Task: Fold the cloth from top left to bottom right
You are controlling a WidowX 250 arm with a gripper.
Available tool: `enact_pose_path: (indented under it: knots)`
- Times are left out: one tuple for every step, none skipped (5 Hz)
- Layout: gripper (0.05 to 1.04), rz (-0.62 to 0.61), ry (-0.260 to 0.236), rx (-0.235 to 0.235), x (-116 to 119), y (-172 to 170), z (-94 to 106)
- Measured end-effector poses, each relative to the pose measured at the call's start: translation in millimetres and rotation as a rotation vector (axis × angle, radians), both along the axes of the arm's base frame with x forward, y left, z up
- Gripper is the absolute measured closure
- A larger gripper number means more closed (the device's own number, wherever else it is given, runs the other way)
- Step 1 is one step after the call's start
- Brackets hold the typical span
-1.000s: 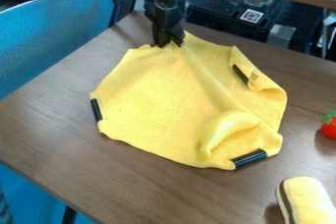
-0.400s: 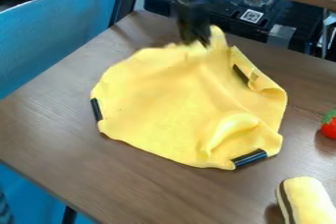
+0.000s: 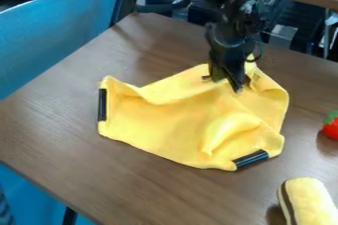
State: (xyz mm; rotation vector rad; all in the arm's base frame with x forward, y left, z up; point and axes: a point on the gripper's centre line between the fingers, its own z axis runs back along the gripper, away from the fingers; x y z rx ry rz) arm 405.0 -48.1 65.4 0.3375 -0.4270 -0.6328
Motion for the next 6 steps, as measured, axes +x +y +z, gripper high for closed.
enact_pose_path:
  knots:
    - [1.031, -0.047, -0.038, -0.059, -17.2, -20.8, 22.4]
    - [1.031, -0.056, -0.050, -0.093, -24.9, -26.0, 34.6]
    - [1.031, -0.054, -0.030, -0.118, -31.5, -34.6, 38.7]
    - [1.031, -0.036, -0.008, -0.113, -40.8, -50.3, 36.1]
    - [1.031, -0.022, 0.018, -0.125, -48.3, -62.6, 31.6]
    - [1.011, -0.050, 0.042, -0.101, -61.3, -76.4, 22.1]
